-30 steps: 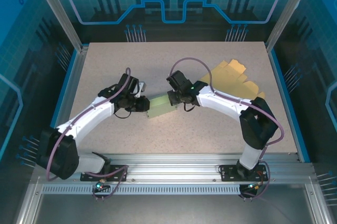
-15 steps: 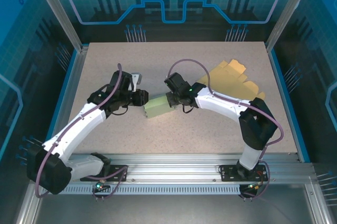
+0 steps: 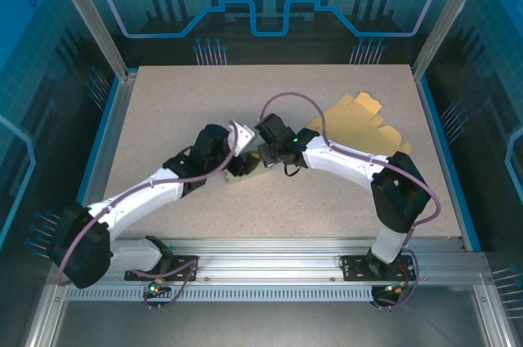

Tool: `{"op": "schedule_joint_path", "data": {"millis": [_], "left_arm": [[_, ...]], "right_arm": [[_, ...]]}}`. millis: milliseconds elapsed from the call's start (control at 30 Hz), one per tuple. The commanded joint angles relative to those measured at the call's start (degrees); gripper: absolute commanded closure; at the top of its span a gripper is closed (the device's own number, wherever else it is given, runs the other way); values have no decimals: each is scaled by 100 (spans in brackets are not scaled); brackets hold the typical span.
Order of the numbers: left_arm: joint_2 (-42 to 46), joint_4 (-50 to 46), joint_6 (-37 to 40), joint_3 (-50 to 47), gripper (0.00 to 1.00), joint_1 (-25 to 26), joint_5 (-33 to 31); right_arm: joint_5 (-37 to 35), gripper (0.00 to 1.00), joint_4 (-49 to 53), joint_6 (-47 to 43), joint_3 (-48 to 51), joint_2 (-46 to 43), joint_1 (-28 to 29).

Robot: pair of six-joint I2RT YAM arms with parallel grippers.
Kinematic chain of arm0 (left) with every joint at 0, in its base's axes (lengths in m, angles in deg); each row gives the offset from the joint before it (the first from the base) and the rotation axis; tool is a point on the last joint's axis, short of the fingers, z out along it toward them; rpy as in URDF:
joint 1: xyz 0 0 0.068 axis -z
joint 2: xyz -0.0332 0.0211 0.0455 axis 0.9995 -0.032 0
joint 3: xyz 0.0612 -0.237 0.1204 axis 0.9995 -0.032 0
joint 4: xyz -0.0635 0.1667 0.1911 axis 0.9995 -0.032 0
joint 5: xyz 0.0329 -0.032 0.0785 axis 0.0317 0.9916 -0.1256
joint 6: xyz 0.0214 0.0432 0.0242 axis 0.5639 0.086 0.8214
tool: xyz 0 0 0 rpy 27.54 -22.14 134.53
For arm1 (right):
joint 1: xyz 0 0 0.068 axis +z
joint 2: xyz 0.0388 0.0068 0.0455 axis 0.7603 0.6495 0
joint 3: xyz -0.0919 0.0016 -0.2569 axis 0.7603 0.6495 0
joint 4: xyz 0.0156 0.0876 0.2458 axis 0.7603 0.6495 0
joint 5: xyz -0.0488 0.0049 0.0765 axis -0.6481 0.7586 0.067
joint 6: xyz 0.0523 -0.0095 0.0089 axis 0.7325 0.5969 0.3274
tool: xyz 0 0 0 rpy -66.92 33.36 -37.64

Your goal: Fold the paper box

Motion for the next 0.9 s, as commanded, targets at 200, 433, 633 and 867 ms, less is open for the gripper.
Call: {"op": "schedule_joint_path", "data": {"millis": [200, 433, 633, 867], "left_arm": [[222, 397, 2279, -543, 1, -86, 120], [-108, 409, 2407, -594, 4, -255, -52], [-355, 547, 2408, -658, 20, -266, -257], [-515, 605, 2439, -730, 59, -262, -436]], "right_arm": [[280, 100, 494, -11, 152, 161, 108], [341, 100, 486, -14, 147, 146, 109], [529, 100, 453, -4, 154, 114, 99], [837, 100, 389, 36, 224, -81, 55]]}}
